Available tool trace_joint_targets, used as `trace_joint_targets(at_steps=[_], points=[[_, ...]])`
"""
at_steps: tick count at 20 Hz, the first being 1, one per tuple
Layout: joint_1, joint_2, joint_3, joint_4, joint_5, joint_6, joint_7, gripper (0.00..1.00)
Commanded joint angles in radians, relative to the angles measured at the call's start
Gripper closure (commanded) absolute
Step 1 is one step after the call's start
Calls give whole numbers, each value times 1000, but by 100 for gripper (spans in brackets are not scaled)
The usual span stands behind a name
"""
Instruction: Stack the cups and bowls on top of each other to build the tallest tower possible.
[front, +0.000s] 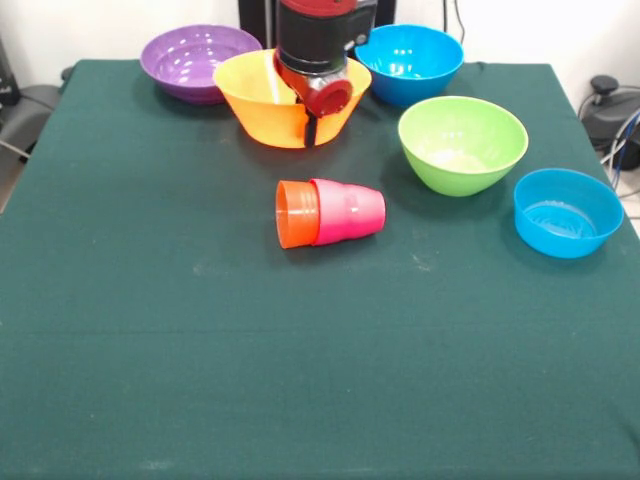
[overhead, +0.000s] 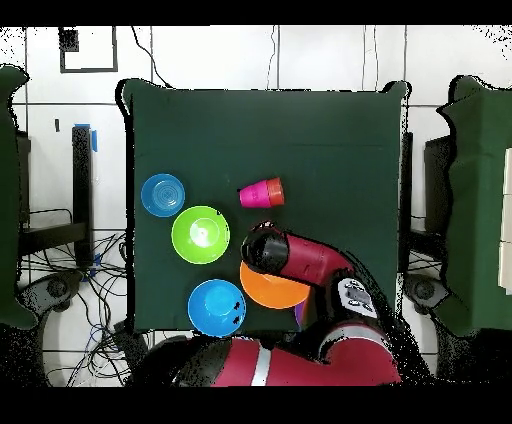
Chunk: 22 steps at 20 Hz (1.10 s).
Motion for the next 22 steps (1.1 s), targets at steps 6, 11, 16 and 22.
trace_joint_targets(at_steps=[6,11,16,22], points=[[-71,30,92,-141,-89,77,-108,100],[-95,67,100,-215,-105,72,-107,100],[-106,111,90,-305,-143,84,-126,100],[-167,164,128,-402,-192,93,-181,100]])
